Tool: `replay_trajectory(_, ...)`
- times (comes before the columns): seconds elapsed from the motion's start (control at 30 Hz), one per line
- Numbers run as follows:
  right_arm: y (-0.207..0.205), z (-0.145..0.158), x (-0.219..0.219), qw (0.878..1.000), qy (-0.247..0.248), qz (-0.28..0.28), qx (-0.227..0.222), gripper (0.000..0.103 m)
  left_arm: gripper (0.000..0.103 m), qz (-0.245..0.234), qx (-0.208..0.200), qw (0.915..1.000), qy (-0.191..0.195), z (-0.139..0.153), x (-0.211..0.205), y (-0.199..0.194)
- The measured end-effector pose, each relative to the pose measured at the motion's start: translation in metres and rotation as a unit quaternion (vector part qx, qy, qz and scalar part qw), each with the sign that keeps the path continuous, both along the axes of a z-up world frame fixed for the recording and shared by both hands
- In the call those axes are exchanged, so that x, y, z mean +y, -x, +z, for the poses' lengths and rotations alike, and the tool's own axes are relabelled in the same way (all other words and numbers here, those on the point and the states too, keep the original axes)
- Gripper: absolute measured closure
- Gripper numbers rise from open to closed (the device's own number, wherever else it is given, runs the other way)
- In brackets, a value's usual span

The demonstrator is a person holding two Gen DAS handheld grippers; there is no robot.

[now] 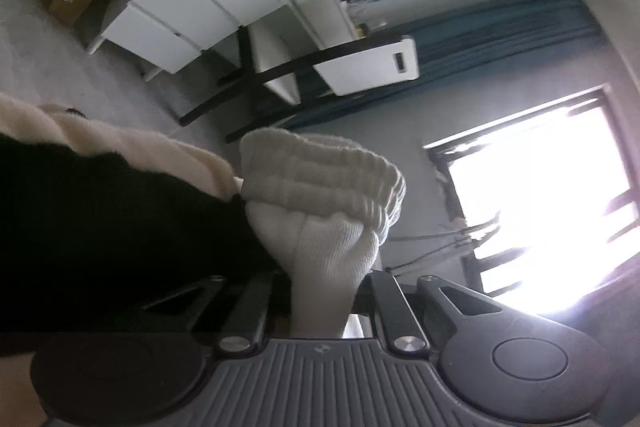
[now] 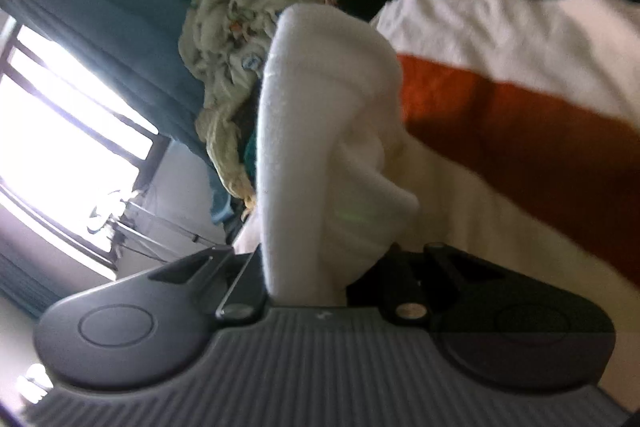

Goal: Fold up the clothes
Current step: 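Lift the cuff with the left gripper while the right gripper lifts the pocket edge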

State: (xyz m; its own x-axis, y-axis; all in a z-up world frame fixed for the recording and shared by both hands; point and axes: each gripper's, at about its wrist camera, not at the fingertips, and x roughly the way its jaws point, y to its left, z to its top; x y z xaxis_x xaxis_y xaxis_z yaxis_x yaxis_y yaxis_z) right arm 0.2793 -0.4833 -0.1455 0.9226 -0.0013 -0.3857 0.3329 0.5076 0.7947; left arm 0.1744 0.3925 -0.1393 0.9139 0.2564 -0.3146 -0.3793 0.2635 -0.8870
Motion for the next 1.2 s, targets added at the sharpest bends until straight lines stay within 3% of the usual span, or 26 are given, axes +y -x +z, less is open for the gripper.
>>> replay_trajectory(0.17, 0.058, -0.009, -0.036, 0.998, -0.036, -0.049, 0.026, 0.090, 0.094, -0.037, 0.026, 0.9986, -0.028, 0.015, -0.019, 0.025)
replay_trajectory(0.33, 0.099, -0.057, -0.061, 0.983, -0.151, -0.074, 0.076, 0.090, 0.092, -0.059, 0.108, 0.9879, -0.094, 0.023, -0.037, 0.030)
replay_trajectory(0.4, 0.112, -0.074, -0.064, 0.974, -0.196, -0.072, 0.089, 0.090, 0.089, -0.067, 0.130, 0.9841, -0.100, 0.025, -0.040, 0.031)
replay_trajectory(0.5, 0.120, -0.081, -0.067, 0.972, -0.213, -0.056, 0.082, 0.087, 0.080, -0.078, 0.159, 0.9786, -0.105, 0.028, -0.045, 0.034)
replay_trajectory(0.6, 0.125, -0.079, -0.069, 0.972, -0.213, -0.046, 0.082, 0.084, 0.066, -0.079, 0.201, 0.9677, -0.130, 0.037, -0.056, 0.039)
replay_trajectory(0.7, 0.129, -0.077, -0.060, 0.974, -0.205, -0.039, 0.088, 0.082, 0.059, -0.091, 0.226, 0.9575, -0.154, 0.045, -0.068, 0.043)
replay_trajectory(0.8, 0.130, -0.083, -0.060, 0.972, -0.219, -0.032, 0.076, 0.061, 0.045, -0.094, 0.241, 0.9492, -0.180, 0.054, -0.081, 0.047)
replay_trajectory(0.87, 0.127, -0.087, -0.062, 0.971, -0.234, -0.017, 0.055, 0.036, 0.034, -0.094, 0.254, 0.9416, -0.200, 0.063, -0.094, 0.052)
replay_trajectory(0.93, 0.118, -0.085, -0.063, 0.973, -0.228, -0.006, 0.041, 0.028, 0.021, -0.095, 0.251, 0.9375, -0.221, 0.072, -0.105, 0.063)
replay_trajectory(1.1, 0.108, -0.084, -0.063, 0.983, -0.177, -0.008, 0.038, 0.028, 0.017, -0.122, 0.229, 0.9201, -0.293, 0.094, -0.144, 0.070)
replay_trajectory(1.2, 0.108, -0.069, -0.058, 0.997, -0.034, -0.041, 0.057, 0.031, 0.017, -0.149, 0.213, 0.9166, -0.304, 0.097, -0.171, 0.063)
